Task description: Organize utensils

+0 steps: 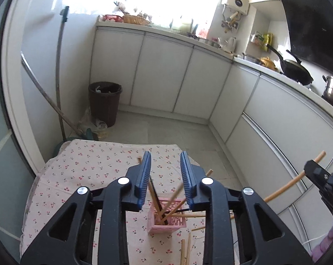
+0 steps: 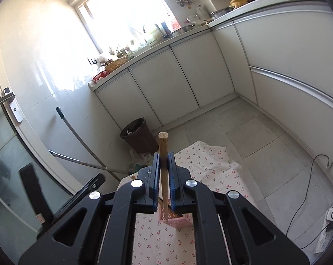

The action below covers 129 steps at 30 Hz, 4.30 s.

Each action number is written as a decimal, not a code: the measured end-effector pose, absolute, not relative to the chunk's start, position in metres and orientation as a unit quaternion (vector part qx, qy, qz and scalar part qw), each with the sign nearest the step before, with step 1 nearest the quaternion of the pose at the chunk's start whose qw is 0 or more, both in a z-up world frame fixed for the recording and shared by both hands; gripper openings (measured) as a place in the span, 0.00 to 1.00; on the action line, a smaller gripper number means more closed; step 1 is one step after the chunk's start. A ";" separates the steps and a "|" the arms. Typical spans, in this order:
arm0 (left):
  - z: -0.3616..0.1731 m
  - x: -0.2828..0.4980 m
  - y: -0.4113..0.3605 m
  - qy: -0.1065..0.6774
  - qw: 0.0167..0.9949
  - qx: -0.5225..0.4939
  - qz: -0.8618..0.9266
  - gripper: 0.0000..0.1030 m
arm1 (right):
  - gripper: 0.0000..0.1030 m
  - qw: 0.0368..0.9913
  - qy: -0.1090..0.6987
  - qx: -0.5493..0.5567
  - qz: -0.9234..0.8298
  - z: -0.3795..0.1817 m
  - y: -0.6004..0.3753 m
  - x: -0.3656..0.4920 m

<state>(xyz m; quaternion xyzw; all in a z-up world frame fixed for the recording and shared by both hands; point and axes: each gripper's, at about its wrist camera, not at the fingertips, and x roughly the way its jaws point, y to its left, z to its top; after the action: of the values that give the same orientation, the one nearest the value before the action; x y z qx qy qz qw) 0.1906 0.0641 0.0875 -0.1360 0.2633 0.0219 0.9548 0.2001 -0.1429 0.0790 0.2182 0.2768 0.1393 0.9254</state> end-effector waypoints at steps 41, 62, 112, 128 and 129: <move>0.034 0.108 0.038 0.275 0.957 -0.060 0.067 0.88 | 0.73 0.955 0.294 0.023 0.003 -0.005 -0.108 0.146; -0.020 0.102 0.013 0.361 0.930 -0.024 0.065 0.93 | 0.93 0.902 0.426 0.068 -0.025 -0.084 -0.160 0.118; -0.170 0.198 -0.032 0.593 0.804 -0.048 -0.011 0.06 | 0.93 0.762 0.592 0.261 -0.022 -0.166 -0.214 0.151; -0.069 0.146 0.064 0.461 0.884 -0.065 0.038 0.06 | 0.93 0.774 0.612 0.149 -0.064 -0.201 -0.113 0.240; -0.066 0.146 0.066 0.456 0.886 -0.066 0.038 0.06 | 0.92 0.773 0.615 0.139 -0.064 -0.206 -0.107 0.244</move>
<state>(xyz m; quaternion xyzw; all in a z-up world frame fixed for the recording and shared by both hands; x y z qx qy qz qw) 0.1456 0.0658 -0.0659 -0.0659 0.4564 0.0385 0.8865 0.2443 -0.1071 -0.2057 0.1391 0.6151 -0.0641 0.7735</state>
